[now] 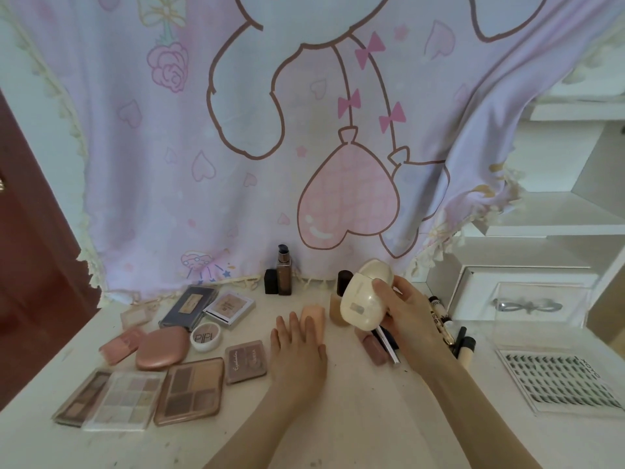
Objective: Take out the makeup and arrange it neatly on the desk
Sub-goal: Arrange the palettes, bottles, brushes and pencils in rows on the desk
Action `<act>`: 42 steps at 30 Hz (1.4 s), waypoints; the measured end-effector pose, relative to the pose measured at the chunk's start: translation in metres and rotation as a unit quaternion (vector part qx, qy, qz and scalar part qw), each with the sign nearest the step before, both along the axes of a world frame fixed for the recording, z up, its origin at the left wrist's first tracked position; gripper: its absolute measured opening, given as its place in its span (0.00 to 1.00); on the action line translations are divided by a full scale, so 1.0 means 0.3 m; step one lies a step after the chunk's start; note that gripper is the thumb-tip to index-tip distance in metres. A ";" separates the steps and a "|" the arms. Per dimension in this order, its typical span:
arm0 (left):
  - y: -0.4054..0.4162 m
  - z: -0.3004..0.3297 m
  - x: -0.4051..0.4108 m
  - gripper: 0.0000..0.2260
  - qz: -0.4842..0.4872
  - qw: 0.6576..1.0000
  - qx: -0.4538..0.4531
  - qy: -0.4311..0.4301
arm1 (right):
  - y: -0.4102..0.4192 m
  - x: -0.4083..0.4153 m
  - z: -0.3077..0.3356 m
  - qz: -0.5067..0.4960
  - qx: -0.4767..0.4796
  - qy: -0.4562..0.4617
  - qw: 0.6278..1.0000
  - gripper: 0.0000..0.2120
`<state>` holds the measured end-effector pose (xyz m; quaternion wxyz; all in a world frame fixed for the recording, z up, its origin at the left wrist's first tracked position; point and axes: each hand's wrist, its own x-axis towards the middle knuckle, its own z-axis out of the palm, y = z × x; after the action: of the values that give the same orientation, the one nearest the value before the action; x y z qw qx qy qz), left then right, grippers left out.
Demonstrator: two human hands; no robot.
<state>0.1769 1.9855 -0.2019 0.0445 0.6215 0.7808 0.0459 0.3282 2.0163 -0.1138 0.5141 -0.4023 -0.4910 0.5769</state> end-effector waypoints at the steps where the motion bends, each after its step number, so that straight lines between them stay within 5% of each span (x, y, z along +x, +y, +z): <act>1: -0.008 -0.002 0.008 0.25 -0.001 1.000 0.001 0.001 | -0.005 0.002 -0.004 0.006 0.000 -0.001 1.000 0.07; 5: -0.033 0.014 0.018 0.24 -0.003 1.000 0.002 -0.030 | -0.026 0.016 -0.016 0.038 0.004 -0.018 0.999 0.07; 8: -0.027 0.089 -0.011 0.21 -0.029 0.988 0.063 -0.135 | -0.039 0.031 -0.024 0.086 0.005 -0.059 0.995 0.11; 12: -0.037 0.255 -0.052 0.17 -0.173 0.912 0.181 -0.323 | -0.043 0.031 -0.034 0.110 -0.010 -0.096 0.989 0.14; 20: -0.145 0.380 -0.045 0.14 -0.354 0.888 0.207 -0.211 | -0.060 0.029 0.016 0.258 -0.147 0.017 0.955 0.21; 24: -0.155 0.382 -0.044 0.06 -0.309 0.888 0.226 -0.254 | -0.070 0.028 0.052 0.273 -0.235 0.058 0.931 0.15; 29: -0.167 0.360 -0.043 0.12 -0.272 0.888 0.240 -0.282 | -0.093 0.003 0.066 0.265 -0.252 0.046 0.930 0.18; 36: -0.162 0.371 -0.054 0.04 -0.235 0.895 0.240 -0.294 | -0.134 -0.038 0.056 0.219 -0.185 0.036 0.957 0.16; 39: -0.163 0.360 -0.054 0.07 -0.187 0.912 0.224 -0.288 | -0.158 -0.056 0.058 0.133 -0.017 -0.146 0.980 0.12; 42: -0.149 0.357 -0.047 0.13 -0.069 0.926 0.184 -0.324 | -0.168 -0.065 0.033 0.020 0.210 -0.306 0.928 0.05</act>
<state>0.1628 1.9407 -0.0949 0.1830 0.6223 0.6571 0.3840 0.3087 1.9658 -0.1038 0.4000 -0.4317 -0.7425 0.3198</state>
